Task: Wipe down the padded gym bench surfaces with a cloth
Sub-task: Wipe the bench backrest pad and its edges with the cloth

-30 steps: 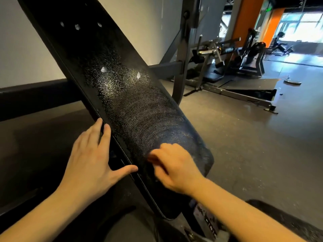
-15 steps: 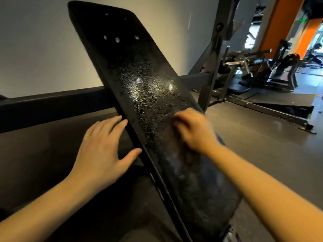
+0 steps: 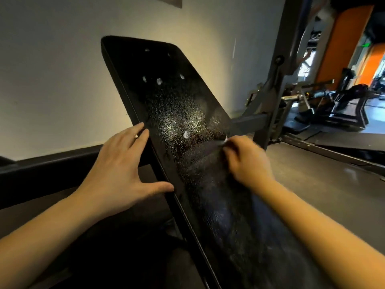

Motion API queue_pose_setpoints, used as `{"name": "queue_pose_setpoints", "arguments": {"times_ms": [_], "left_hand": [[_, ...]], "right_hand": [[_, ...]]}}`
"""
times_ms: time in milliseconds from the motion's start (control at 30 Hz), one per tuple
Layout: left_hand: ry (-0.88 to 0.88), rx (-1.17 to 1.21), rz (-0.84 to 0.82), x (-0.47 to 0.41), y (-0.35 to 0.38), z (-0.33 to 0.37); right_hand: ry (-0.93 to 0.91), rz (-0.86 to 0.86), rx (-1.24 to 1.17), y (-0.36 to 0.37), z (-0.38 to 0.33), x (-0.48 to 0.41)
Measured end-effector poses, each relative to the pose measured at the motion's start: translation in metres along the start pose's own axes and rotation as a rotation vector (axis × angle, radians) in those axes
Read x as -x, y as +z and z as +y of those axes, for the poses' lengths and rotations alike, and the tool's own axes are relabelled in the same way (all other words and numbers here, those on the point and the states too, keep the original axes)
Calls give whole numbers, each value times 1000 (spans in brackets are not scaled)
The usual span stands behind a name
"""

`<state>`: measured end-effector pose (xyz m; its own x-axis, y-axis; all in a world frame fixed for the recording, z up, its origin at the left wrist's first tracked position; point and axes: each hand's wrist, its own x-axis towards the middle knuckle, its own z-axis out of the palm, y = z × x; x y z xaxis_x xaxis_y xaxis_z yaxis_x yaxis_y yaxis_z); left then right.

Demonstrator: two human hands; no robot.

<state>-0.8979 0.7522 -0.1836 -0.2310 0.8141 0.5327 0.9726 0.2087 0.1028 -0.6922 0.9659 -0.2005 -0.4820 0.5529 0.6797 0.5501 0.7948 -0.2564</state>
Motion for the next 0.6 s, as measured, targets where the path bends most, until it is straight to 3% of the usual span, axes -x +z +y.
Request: {"name": "queue_pose_setpoints", "arguments": {"times_ms": [67,133,233,333,400,500,533,600], "left_hand": [[-3,-29,-17,-4,-2,-5],[-21,-42,-13,-9,-3,-11],[-41,-16,-8,-14,-4,-20],[-39,5,-6,-22,-3,-23],[-25,0,-10,-24,0,-23],[-22,-2,-9,-25,2,-23],[-21,-1,-11,-25,2,-22],[-24,-3,-10,-26,1,-22]], "right_hand": [[261,29,19,1,15,-36],[265,36,-8,13,-18,-57],[-25,-38,-133,25,-101,-38],[-275,-72,-149,16,-98,5],[-151,-38,-46,6,-49,3],[282,-10,95,0,24,-32],[351,25,100,1,25,-44],[314,37,64,12,-10,-61]]}}
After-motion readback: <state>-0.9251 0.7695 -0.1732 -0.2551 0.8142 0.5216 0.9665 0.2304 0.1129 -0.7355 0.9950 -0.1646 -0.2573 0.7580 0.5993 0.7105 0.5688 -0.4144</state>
